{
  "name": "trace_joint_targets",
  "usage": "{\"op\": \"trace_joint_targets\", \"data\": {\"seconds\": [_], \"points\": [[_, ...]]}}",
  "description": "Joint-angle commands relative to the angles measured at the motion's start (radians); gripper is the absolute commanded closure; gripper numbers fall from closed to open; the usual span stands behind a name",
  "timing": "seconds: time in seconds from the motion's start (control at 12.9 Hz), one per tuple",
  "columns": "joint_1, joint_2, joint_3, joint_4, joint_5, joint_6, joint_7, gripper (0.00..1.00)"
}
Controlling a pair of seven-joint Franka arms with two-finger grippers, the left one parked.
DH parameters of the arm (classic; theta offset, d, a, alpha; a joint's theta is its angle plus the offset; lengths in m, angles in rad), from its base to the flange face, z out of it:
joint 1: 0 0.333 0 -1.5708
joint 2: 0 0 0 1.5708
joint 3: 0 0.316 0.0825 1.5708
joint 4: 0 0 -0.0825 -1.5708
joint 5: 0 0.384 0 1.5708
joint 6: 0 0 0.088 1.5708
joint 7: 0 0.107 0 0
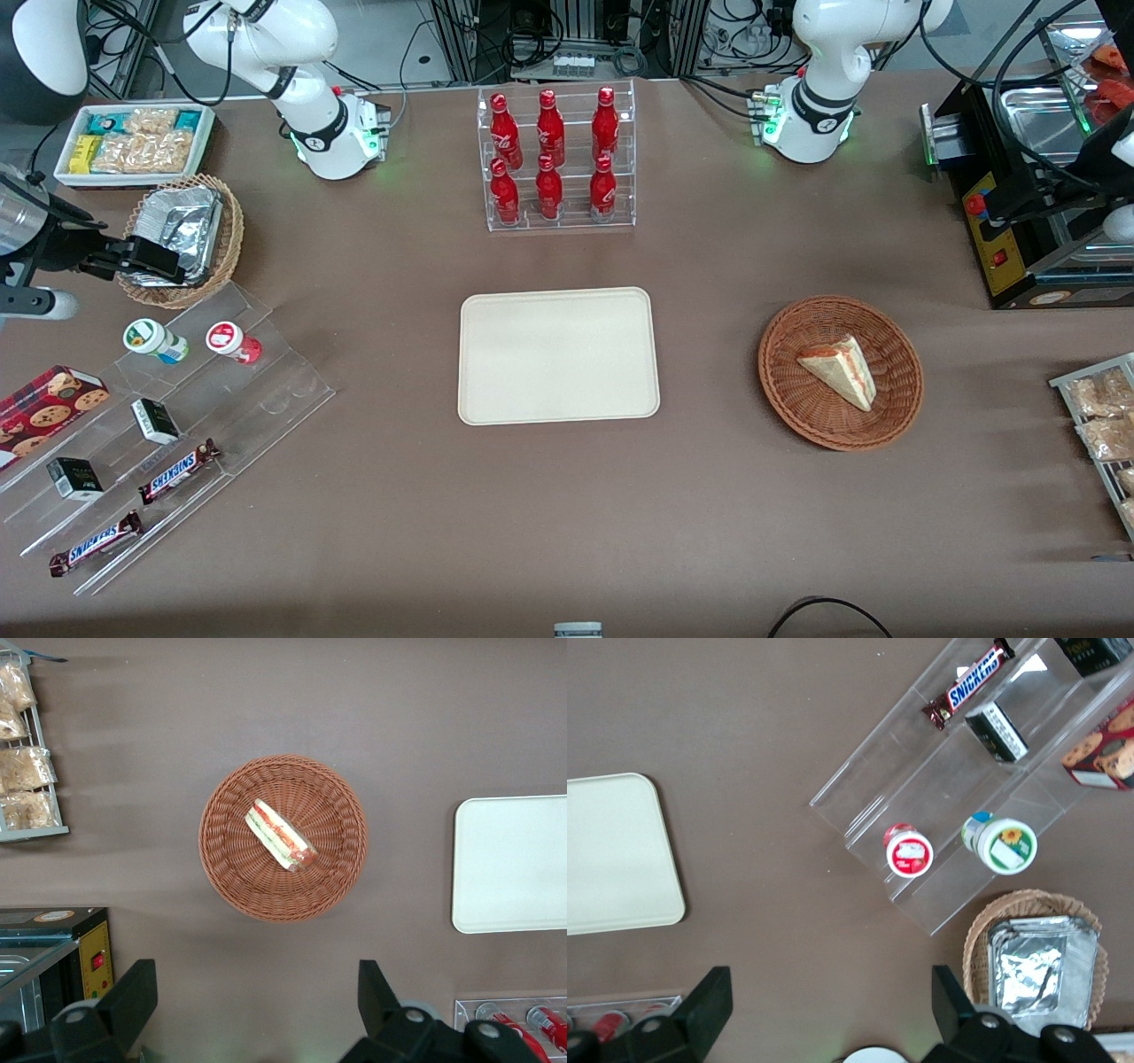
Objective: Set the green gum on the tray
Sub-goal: 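Move the right gripper toward the green-lidded gum tub on the acrylic rack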
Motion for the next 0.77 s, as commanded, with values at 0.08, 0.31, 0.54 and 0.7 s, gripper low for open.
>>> {"op": "trace_joint_targets", "data": {"seconds": [0.08, 0.31, 0.54, 0.7], "points": [[-0.043, 0.0, -0.013, -0.044, -0.01, 0.044, -0.131, 0.0], [-0.072, -0.003, -0.013, -0.079, -0.013, 0.07, -0.276, 0.0], [-0.077, -0.012, -0.019, -0.108, -0.028, 0.09, -0.364, 0.0], [-0.104, -0.015, -0.023, -0.143, -0.047, 0.136, -0.483, 0.0]]}}
